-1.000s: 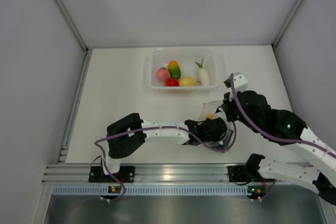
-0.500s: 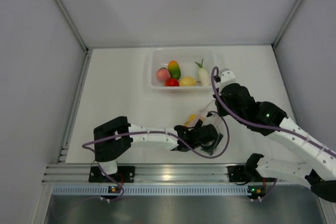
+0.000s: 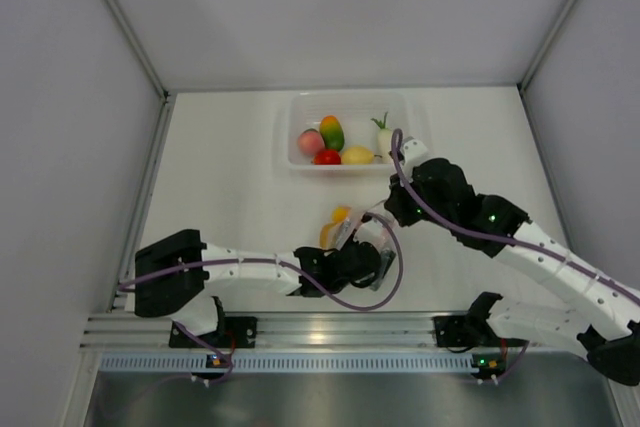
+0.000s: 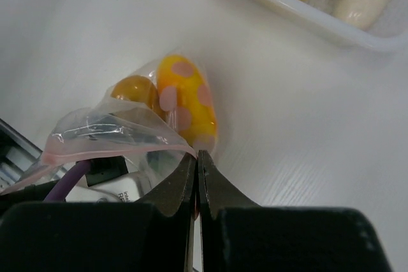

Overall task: Open the zip-top bag and remove the fake food
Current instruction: Pick up the fake fruit from the zipper food storage bag.

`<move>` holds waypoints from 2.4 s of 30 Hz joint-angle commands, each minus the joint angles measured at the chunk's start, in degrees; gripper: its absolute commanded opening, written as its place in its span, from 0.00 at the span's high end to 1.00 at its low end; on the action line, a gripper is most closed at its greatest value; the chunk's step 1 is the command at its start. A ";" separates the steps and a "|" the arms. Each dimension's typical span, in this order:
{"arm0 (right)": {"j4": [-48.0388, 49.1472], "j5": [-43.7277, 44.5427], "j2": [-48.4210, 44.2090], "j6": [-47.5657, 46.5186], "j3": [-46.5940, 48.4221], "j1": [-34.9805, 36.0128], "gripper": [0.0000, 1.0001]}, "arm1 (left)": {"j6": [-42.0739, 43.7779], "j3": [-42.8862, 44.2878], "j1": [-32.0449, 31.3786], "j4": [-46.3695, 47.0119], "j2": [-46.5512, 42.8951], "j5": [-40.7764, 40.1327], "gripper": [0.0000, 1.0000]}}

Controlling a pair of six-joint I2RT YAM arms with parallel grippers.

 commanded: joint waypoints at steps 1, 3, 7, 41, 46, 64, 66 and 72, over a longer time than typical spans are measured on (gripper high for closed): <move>7.27 -4.72 -2.89 -2.17 -1.76 -2.31 1.00 | 2.11 1.28 -0.82 9.03 -3.43 -4.16 1.00; 8.42 -8.22 -4.82 -2.09 -2.38 -2.22 1.00 | 1.84 1.90 -0.55 9.03 -2.64 -3.20 1.00; 8.87 -12.11 -5.88 -2.44 -1.85 -0.65 1.00 | 0.88 4.96 -0.29 7.72 -0.88 -3.19 1.00; 6.05 19.35 -6.24 -1.03 -4.23 7.89 1.00 | -6.96 -4.33 6.39 10.42 -12.83 14.12 1.00; 6.75 17.33 -5.62 -0.60 -5.19 7.89 1.00 | -4.67 -9.43 6.31 19.73 -17.13 14.74 1.00; 3.77 5.37 -8.88 -2.18 -5.19 10.70 1.00 | -0.87 -5.48 6.31 14.83 -13.36 -5.37 1.00; 3.33 5.99 -8.52 -2.26 -5.54 10.70 1.00 | -2.63 -5.49 6.31 13.96 -14.23 -7.49 1.00; 3.68 6.60 -8.52 -1.65 -5.63 10.70 1.00 | -6.60 -3.64 6.39 8.33 -15.20 -13.74 1.00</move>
